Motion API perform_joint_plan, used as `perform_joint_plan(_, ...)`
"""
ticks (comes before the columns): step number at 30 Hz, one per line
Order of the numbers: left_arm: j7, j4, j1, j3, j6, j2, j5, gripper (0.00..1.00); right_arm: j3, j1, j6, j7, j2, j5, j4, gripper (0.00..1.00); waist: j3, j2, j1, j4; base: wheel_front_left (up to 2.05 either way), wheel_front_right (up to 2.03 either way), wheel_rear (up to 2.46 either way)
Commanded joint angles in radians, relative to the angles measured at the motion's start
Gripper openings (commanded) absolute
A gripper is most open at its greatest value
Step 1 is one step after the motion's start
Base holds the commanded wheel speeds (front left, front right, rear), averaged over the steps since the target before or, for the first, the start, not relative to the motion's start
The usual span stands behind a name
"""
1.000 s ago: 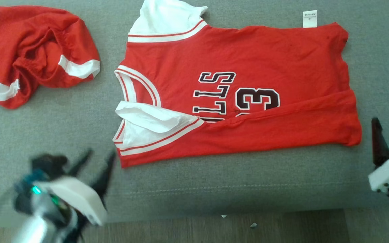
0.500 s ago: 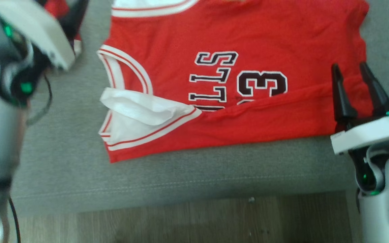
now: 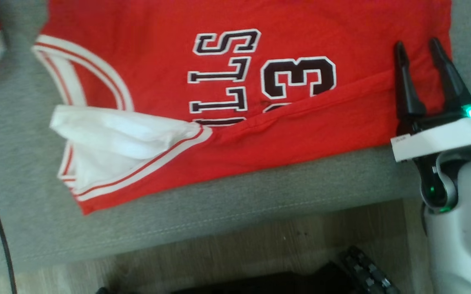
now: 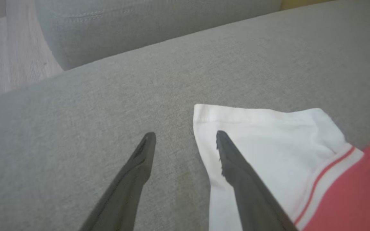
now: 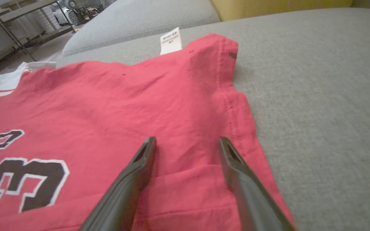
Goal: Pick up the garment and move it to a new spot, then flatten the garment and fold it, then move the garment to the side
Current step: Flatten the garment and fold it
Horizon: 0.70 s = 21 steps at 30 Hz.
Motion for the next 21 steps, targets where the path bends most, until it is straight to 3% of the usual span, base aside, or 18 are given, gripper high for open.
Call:
perform_joint_plan(1,0.002,-0.006,-0.075,0.01,-0.005,0.062,0.023,1.0,0.027,-0.009,0.006,-0.013,0.01,0.008,-0.024,1.0,0.051,0.0,-0.0002,-0.043,0.0,0.0,0.0)
perform_joint_plan(15,0.022,0.075,-0.177,-0.089,-0.006,0.108,0.006,1.0,0.047,-0.055,0.006,-0.069,0.03,0.033,0.034,1.0,0.105,0.0,-0.0002,-0.095,0.0,0.0,0.0)
perform_joint_plan(16,0.031,0.074,-0.177,-0.102,-0.006,0.11,-0.006,0.93,0.044,-0.057,0.006,-0.073,0.031,0.035,0.037,1.0,0.105,0.0,-0.0002,-0.097,0.0,0.0,0.0)
perform_joint_plan(17,0.038,0.071,-0.178,-0.109,-0.006,0.112,-0.019,0.76,0.041,-0.06,0.006,-0.076,0.031,0.035,0.041,1.0,0.105,0.0,-0.0002,-0.099,0.0,0.0,0.0)
perform_joint_plan(18,0.045,0.066,-0.178,-0.12,-0.006,0.115,-0.03,0.44,0.039,-0.063,0.006,-0.079,0.03,0.035,0.044,1.0,0.104,0.0,-0.0002,-0.099,0.0,0.0,0.0)
perform_joint_plan(20,0.075,0.061,-0.176,-0.146,-0.006,0.125,-0.052,0.0,0.036,-0.069,0.006,-0.08,0.028,0.036,0.048,1.0,0.102,0.0,-0.0002,-0.101,0.0,0.0,0.0)
perform_joint_plan(21,0.093,0.058,-0.175,-0.158,-0.006,0.13,-0.066,0.0,0.037,-0.073,0.006,-0.081,0.024,0.033,0.047,1.0,0.101,0.0,-0.0002,-0.102,0.0,0.0,0.0)
